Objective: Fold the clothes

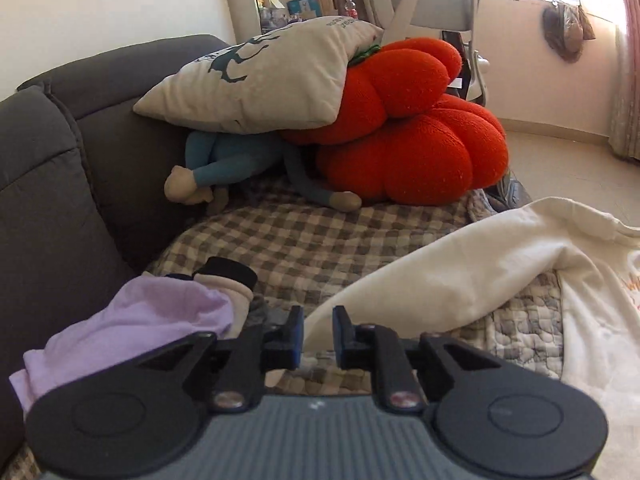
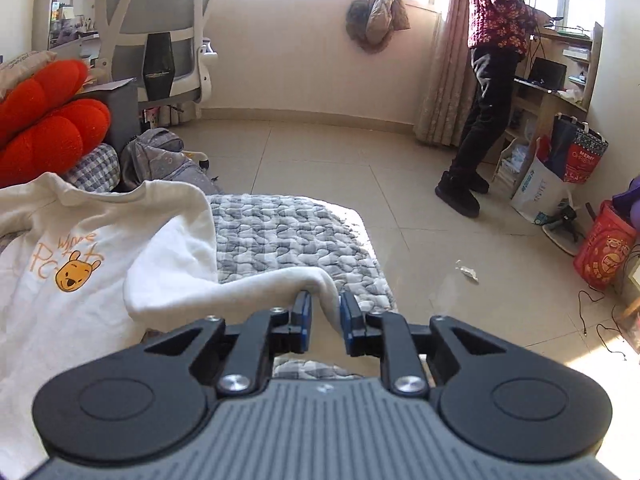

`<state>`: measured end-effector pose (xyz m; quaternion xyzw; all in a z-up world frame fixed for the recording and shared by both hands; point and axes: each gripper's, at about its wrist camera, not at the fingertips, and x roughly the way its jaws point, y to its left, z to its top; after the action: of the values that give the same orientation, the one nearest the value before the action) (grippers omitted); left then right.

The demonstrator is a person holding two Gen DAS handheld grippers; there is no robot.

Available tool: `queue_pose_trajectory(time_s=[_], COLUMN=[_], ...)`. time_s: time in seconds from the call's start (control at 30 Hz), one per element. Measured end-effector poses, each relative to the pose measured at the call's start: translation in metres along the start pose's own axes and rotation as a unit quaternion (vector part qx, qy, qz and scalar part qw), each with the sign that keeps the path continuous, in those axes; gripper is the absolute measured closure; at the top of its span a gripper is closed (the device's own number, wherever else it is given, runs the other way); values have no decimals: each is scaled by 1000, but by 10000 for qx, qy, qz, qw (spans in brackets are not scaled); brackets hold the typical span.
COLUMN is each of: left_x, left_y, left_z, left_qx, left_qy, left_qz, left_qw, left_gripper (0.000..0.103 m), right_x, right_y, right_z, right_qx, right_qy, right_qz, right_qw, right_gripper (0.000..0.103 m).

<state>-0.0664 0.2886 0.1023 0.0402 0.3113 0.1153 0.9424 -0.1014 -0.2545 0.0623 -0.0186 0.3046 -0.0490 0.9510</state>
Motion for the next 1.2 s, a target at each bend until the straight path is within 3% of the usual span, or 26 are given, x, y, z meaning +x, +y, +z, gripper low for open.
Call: queue_pose_trajectory(time_s=[0.03,0.07,0.13,0.2,0.27,0.4,0.47,0.53,0.57,0.6,0.63,0.7,0.8,0.9,1.03,1.2], left_x=[-10,-20,-37,-50,-56,-50,-40,-32,-29,-27,-26,-29,-36,-62,-107,-113], left_y=[-2,-4,-10,-19,-28,-39,-41,-45,-46,-48,-49,-48,-44,-41,-59,-81], left_z=[-14,-27,-54,-81,-93,-99,-102,-108,-110,-112,-112,-111,-107,-104,-114,-130], left_qx=[-11,-22,-55,-108,-175,-295,-443,-602,-615,-590,-562,-523,-510,-569,72,510], left_qy=[12,24,88,229,282,233,445,632,658,649,639,591,518,626,597,755], left_qz=[-181,-363,-859,-1602,-2113,-2557,-2742,-2822,-2834,-2841,-2850,-2896,-3002,-3336,-3538,-3430], left_qw=[9998,9993,9962,9868,9768,9660,9596,9554,9548,9548,9547,9539,9511,9389,9334,9349], left_gripper=[53,48,48,48,48,48,49,53,63,82,87,95,96,97,97,96], right_x=[-6,-13,-28,-36,-43,-49,-46,-41,-42,-43,-43,-49,-64,-87,-114,-107], right_y=[7,13,23,29,41,69,79,80,81,82,84,85,78,59,29,21], right_z=[-12,-24,-45,-58,-65,-67,-71,-81,-83,-85,-87,-87,-74,-52,-31,-44], right_qx=[-109,-222,-212,30,137,232,212,416,442,455,469,437,442,436,521,309], right_qy=[-6,-16,179,406,610,831,974,1141,1129,1106,1082,986,687,369,152,512], right_qz=[176,344,936,1790,2401,2920,2988,3114,3131,3140,3150,3153,3229,3118,3007,2729], right_qw=[9998,9992,9952,9830,9687,9525,9491,9425,9419,9419,9418,9428,9429,9484,9522,9602], right_gripper=[32,31,31,31,31,34,48,73,79,84,88,89,91,92,93,93])
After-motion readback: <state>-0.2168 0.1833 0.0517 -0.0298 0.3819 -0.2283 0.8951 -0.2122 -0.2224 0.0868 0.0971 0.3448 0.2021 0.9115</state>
